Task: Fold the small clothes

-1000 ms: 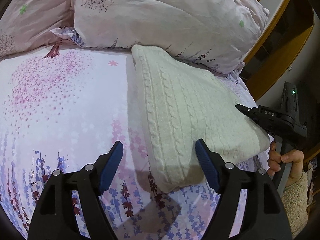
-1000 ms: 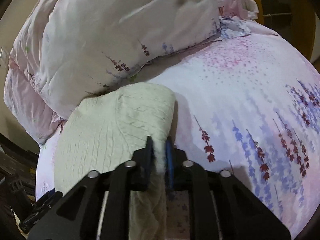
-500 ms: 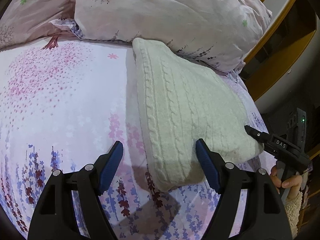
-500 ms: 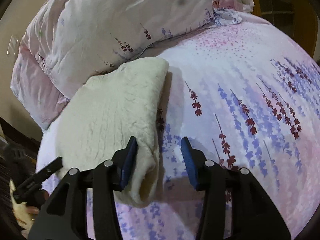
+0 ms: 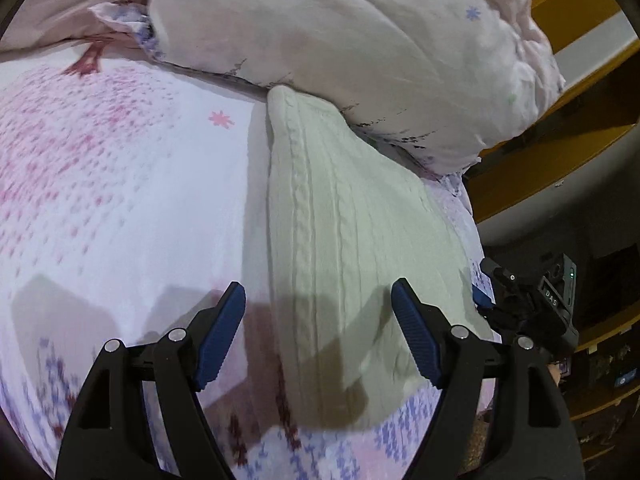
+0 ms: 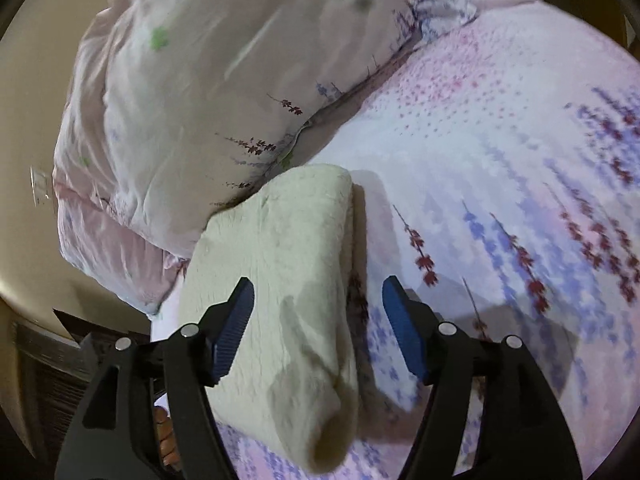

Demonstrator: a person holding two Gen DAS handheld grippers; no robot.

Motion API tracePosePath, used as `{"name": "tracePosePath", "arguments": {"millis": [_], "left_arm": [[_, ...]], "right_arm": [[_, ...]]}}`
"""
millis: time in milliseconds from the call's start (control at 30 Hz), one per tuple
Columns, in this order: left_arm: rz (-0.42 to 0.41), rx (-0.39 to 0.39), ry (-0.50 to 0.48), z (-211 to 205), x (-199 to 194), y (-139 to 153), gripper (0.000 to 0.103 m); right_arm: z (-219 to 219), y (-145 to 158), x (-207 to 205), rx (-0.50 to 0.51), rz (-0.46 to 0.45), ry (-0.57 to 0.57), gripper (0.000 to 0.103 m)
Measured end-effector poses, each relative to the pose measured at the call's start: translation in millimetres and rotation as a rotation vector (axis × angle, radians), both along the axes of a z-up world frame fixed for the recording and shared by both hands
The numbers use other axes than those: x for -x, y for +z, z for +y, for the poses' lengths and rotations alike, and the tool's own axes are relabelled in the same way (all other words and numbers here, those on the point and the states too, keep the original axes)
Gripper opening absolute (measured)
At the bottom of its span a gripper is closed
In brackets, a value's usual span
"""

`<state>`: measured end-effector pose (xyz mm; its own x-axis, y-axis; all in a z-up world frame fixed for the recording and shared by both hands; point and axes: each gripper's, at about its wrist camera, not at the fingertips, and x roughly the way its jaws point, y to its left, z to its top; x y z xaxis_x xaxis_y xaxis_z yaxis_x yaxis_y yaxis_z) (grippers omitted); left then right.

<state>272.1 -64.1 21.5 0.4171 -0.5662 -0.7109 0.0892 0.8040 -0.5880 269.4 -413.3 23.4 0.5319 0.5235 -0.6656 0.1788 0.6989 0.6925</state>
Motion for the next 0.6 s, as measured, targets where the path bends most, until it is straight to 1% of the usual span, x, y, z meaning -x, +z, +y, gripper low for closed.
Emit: {"name": "tracePosePath", "arguments": {"millis": [100, 233, 467, 600], "left_arm": [[0.019, 0.023, -0.007, -5, -14, -3, 0.076], [0.045, 0.053, -0.027, -14, -29, -11, 0.076], [0.038, 0.033, -0.038, -28, -39, -18, 0.076], [0.017, -0.005, -0.044, -35, -40, -17, 0.076]], "right_arm": [[4, -5, -13, -0.014, 0.019, 0.012, 0.067], [11, -12, -24, 0.002, 0.04, 0.03, 0.067], [17, -24, -36, -0.003, 0.041, 0.039, 0.067], [24, -27, -42, -0.019, 0.029, 0.067, 0.066]]}}
